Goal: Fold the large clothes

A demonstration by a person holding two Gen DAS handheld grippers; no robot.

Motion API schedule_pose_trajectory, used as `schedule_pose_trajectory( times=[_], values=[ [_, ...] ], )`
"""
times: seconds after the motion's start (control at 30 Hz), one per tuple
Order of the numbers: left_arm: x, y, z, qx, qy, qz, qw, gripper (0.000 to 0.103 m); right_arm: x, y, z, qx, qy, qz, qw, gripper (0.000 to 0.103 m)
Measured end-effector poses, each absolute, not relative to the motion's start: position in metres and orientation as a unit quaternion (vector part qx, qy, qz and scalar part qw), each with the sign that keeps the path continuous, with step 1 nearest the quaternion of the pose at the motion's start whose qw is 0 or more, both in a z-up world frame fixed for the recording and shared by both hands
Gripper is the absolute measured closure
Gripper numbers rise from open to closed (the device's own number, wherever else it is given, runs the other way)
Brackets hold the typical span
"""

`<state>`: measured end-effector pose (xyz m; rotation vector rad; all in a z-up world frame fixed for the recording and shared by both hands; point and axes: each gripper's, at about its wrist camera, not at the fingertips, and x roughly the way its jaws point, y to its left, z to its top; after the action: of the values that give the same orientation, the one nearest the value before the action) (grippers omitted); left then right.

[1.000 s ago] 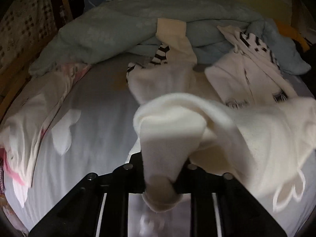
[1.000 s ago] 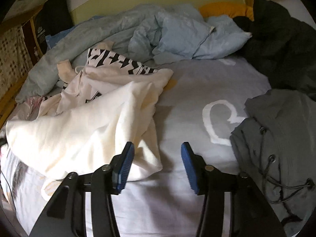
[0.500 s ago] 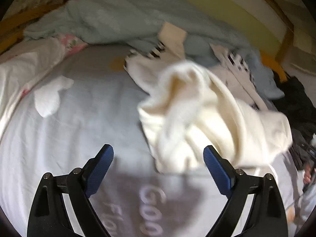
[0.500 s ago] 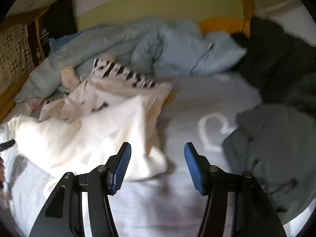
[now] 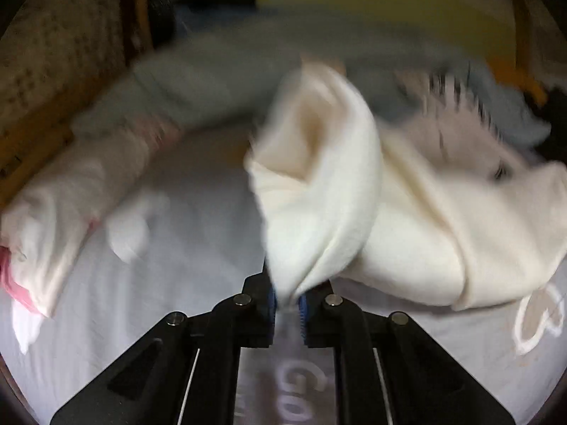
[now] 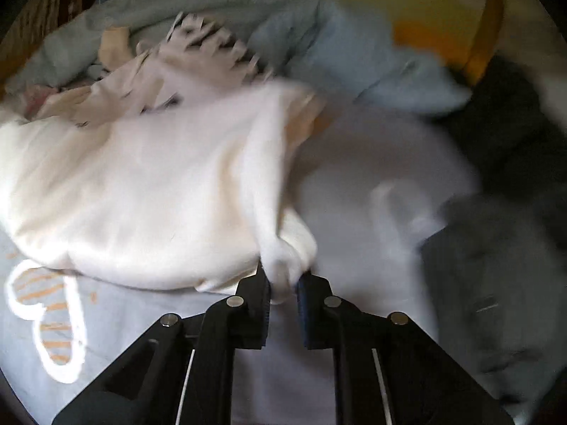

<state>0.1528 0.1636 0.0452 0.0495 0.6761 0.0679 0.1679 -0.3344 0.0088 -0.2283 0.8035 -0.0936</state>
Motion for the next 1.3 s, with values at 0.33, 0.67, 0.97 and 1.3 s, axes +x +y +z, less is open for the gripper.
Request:
schedule_pose_trajectory(
  times=[0.33, 0.67, 0.97, 1.3],
  values=[
    [0.163, 0.188, -0.021, 0.079, 0.436, 0.111, 0.889, 0.077, 0.154, -0.436, 0.012, 0.003, 0.426, -0.154, 0.892, 0.103],
    [0.150, 0.183, 0.039, 0.042, 0.293, 0.069, 0.953, 0.045, 0.152, -0.405, 0.027, 0.122, 0.346, -0.028, 0.930, 0.033],
    [0.212, 0.177, 0.026, 0.107, 0.374, 0.038, 0.920, 0.098, 0.230, -0.375, 0.032, 0.128, 0.358, 0.014, 0.925, 0.033],
    [0.194, 0.193, 0.079, 0.041, 0.289, 0.053, 0.955, 0.098, 0.268, -0.383, 0.018, 0.215, 0.345, -0.083, 0.910, 0.099]
  ],
)
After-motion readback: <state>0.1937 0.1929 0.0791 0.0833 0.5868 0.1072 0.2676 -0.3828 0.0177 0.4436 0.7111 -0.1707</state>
